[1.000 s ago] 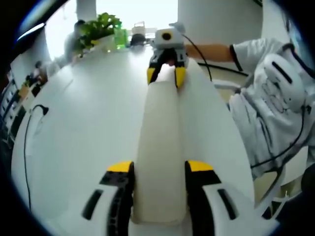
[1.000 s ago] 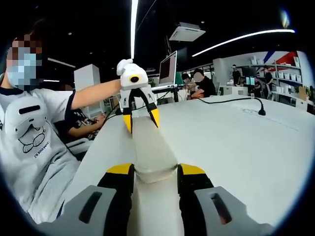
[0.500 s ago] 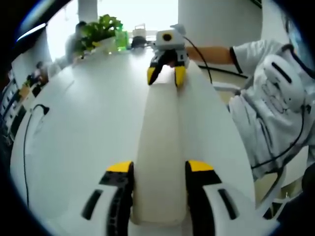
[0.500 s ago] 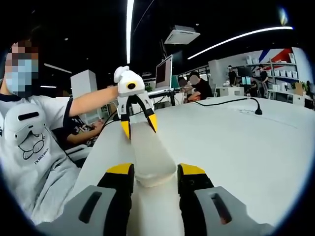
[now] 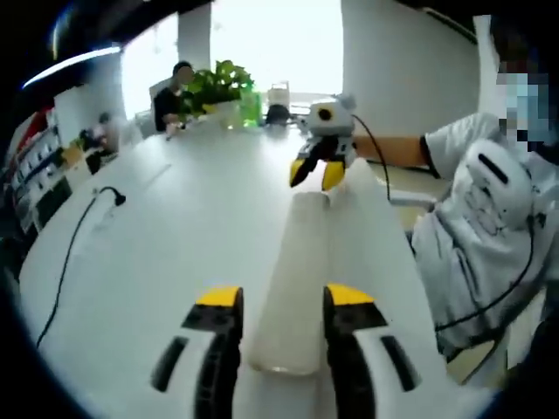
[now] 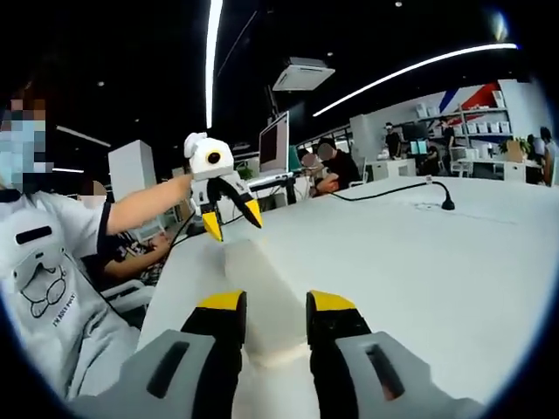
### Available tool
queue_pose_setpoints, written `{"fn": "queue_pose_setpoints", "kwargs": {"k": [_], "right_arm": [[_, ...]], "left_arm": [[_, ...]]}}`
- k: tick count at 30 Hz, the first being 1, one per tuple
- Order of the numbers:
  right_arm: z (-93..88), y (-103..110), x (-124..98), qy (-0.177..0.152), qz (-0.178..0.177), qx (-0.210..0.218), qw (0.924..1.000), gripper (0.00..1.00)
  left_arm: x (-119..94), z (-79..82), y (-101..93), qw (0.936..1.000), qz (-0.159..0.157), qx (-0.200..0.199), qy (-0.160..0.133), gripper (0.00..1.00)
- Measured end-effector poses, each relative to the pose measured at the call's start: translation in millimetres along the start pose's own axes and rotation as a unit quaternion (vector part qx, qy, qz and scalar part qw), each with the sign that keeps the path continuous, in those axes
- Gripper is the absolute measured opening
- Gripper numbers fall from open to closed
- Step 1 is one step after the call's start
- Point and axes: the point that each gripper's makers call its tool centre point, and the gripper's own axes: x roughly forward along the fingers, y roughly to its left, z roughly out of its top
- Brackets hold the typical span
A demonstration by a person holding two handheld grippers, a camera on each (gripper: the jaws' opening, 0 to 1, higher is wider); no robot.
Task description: Arrange the utensils inside the cutlery case until each visible utensil rests in its matching compartment.
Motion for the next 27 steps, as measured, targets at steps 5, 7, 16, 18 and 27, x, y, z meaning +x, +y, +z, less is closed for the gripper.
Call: {"fn": "queue_pose_setpoints", "kwargs": {"k": [5, 7, 16, 18, 27], "right_arm": [[9.0, 1.9, 5.8, -0.021, -0.041, 0.018, 0.9988, 0.14], [10.4, -1.7, 7.3, -0.031, -0.064, 0.036, 0.9968, 0.1], [-0.2, -3.1, 8.7, -0.046, -0.125, 0.036, 0.9904, 0.03], [-2.9, -2.8, 8.7, -0.053, -0.129, 0.03, 0.9898, 0.01], [-8.8, -1.5, 9.4, -0.056, -0.154, 0.035, 0.9859, 0.0]], "left_arm": [[-9.0, -6.9, 13.8, 0.994, 0.09, -0.046, -0.043, 0.27], [-9.1, -4.0, 10.0, 0.9894, 0.101, -0.074, -0.073, 0.26], [-24.4, 4.2, 13.1, 0.957, 0.182, -0.149, -0.17, 0.21], [-25.8, 0.4, 13.5, 0.9522, 0.205, -0.144, -0.175, 0.2], [-34.2, -7.1, 2.4, 0.9311, 0.262, -0.165, -0.193, 0.15]]}}
